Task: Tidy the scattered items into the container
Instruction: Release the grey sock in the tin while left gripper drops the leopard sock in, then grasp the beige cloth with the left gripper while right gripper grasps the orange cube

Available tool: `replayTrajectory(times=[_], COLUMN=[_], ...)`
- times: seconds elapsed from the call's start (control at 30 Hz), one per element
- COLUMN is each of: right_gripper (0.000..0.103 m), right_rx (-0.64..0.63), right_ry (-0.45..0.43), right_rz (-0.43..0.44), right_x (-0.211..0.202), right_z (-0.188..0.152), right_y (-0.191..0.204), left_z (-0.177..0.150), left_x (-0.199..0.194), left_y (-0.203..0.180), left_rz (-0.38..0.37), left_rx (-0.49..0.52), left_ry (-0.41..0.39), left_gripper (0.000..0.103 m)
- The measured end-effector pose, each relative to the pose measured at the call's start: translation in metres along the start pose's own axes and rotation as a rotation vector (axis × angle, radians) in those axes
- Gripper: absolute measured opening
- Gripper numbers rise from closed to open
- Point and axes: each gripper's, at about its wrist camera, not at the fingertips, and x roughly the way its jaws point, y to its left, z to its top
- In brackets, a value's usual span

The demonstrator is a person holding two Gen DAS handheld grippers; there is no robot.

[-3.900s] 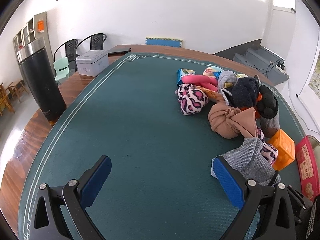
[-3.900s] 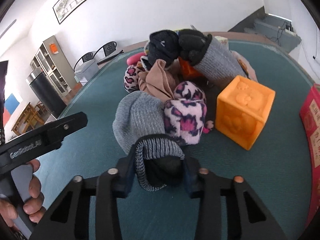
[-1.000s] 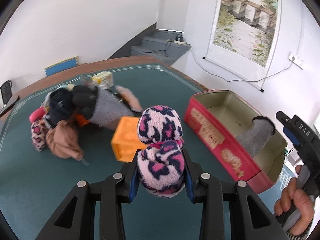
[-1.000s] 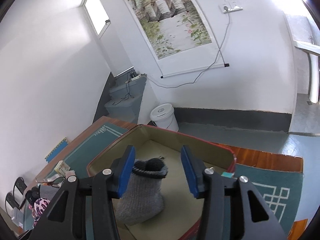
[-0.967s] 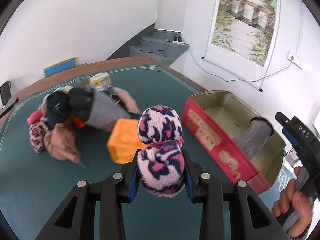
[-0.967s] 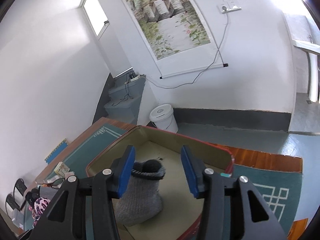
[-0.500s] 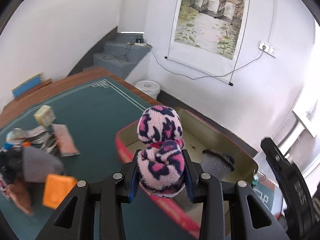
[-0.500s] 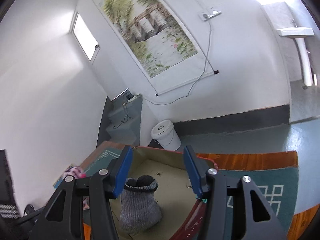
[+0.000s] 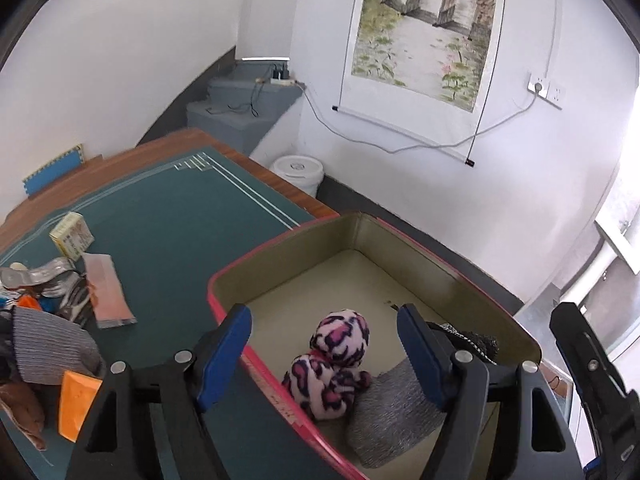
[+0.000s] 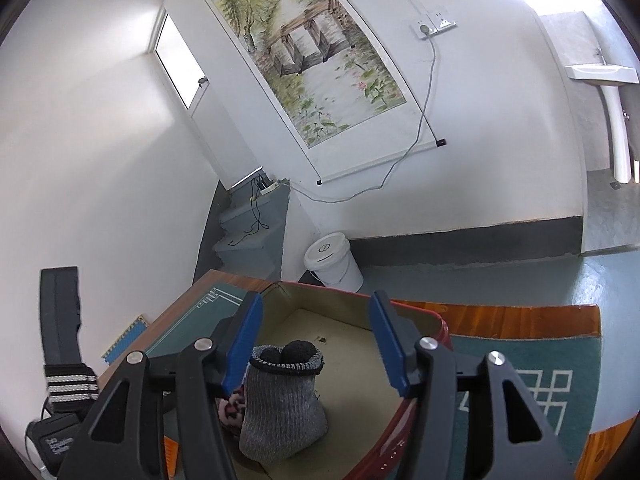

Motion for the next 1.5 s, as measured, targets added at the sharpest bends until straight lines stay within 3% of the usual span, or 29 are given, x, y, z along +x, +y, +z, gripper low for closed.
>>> replayTrajectory(times=[0.17, 0.43, 0.93, 1.5], right_gripper=[0.06, 0.065, 0.07, 0.074], right_rx=[-0.013, -0.069, -0.169, -0.222], right_ry=[-0.003, 0.016, 0.019, 0.01], right_rz=[-0.002, 0.045, 0.071, 0.102], right_x=[0.001, 0.006, 0.006, 0.002], right_z=[-0.001, -0.007, -0.02, -0.025], right_y=[0.002, 0.014, 0.032, 0.042], left_z=[0.001, -0.017, -0.091, -0.109], left_x=[-0.011, -0.038, -0.11, -0.059], left_y=[0.013, 0.055, 0.209, 0.262], left_rz=[0.036, 0.171, 0.46, 0.487], left_rx=[-0.019, -0.065, -0.342, -0.405], left_ry=[-0.015, 0.012, 0.006, 0.096], left_gripper=[0.077, 0.077, 0.081, 0.081])
